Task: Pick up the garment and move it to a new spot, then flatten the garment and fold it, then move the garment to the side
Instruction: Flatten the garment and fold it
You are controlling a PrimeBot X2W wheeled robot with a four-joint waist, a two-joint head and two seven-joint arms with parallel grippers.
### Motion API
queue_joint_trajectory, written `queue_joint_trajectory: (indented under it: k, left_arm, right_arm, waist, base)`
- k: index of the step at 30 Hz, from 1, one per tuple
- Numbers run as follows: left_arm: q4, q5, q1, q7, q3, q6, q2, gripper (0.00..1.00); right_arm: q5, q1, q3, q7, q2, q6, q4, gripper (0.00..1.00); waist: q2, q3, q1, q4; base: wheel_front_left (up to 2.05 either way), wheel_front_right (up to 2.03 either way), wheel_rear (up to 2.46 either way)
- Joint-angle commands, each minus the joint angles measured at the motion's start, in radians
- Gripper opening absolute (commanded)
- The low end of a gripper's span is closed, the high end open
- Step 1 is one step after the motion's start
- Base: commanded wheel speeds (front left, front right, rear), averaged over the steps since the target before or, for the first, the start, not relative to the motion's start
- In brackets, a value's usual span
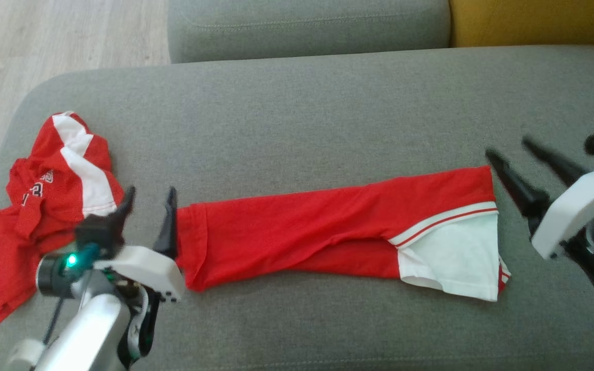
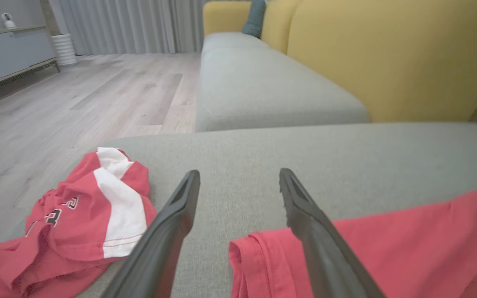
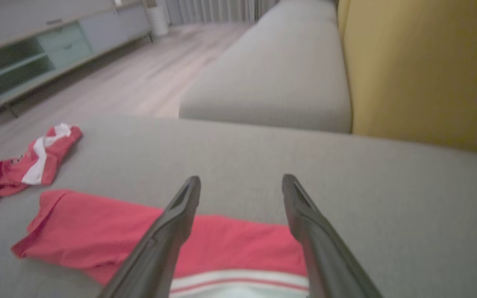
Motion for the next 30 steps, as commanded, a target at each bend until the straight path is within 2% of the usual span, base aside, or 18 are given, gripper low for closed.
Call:
queue_joint_trajectory:
  k: [1, 7, 10, 14, 18, 19, 25, 27, 30]
  left_arm:
    - [-0.055, -0.023, -0.029, -0.03, 0.077, 0.013, 0.009, 1.0]
    - [-0.193, -0.059, 0.065, -0.059, 0.207, 0.025, -0.063, 1.0]
    - [-0.279, 0.02, 0.13, -0.06, 0.264, 0.011, -0.104, 1.0]
    - [-0.358, 0.104, 0.229, -0.06, 0.347, -0.022, -0.193, 1.0]
    - [-0.391, 0.176, 0.298, -0.06, 0.403, -0.086, -0.258, 1.0]
    - [-0.391, 0.176, 0.298, -0.06, 0.403, -0.086, -0.258, 1.0]
    - [-0.375, 0.24, 0.326, -0.06, 0.452, -0.155, -0.295, 1.0]
    - [-0.369, 0.251, 0.322, -0.06, 0.464, -0.17, -0.301, 1.0]
    - [-0.357, 0.263, 0.312, -0.06, 0.475, -0.187, -0.305, 1.0]
  right_arm:
    - [-0.05, -0.052, 0.01, -0.108, -0.001, -0.001, -0.034, 1.0]
    - [-0.202, -0.02, 0.025, -0.469, 0.097, -0.001, 0.027, 1.0]
    - [-0.271, 0.014, 0.024, -0.588, 0.146, -0.001, 0.063, 1.0]
    - [-0.353, 0.063, 0.005, -0.67, 0.213, -0.001, 0.126, 1.0]
    - [-0.393, 0.102, -0.021, -0.709, 0.275, -0.001, 0.177, 1.0]
    - [-0.393, 0.102, -0.021, -0.709, 0.275, -0.001, 0.177, 1.0]
    - [-0.428, 0.109, -0.047, -0.719, 0.309, -0.001, 0.208, 1.0]
    - [-0.442, 0.101, -0.077, -0.692, 0.317, -0.001, 0.235, 1.0]
    - [-0.443, 0.082, -0.152, -0.596, 0.348, -0.001, 0.314, 1.0]
  waist:
    - [0.0, -0.004, 0.0001, 0.002]
    - [0.0, -0.021, 0.0001, 0.008]
    - [0.0, -0.028, 0.0001, 0.012]
    - [0.0, -0.034, 0.0001, 0.014]
    - [0.0, -0.038, 0.0001, 0.02]
    - [0.0, -0.038, 0.0001, 0.02]
    - [0.0, -0.033, 0.0001, 0.025]
    - [0.0, -0.027, 0.0001, 0.026]
    - [0.0, -0.011, 0.0001, 0.027]
  base:
    - [0.0, 0.0, 0.0]
    - [0.0, 0.0, 0.0]
    - [0.0, 0.0, 0.0]
    - [0.0, 0.0, 0.0]
    - [0.0, 0.0, 0.0]
    - [0.0, 0.0, 0.0]
    - [0.0, 0.0, 0.0]
    - [0.0, 0.0, 0.0]
    - [0.0, 0.0, 0.0]
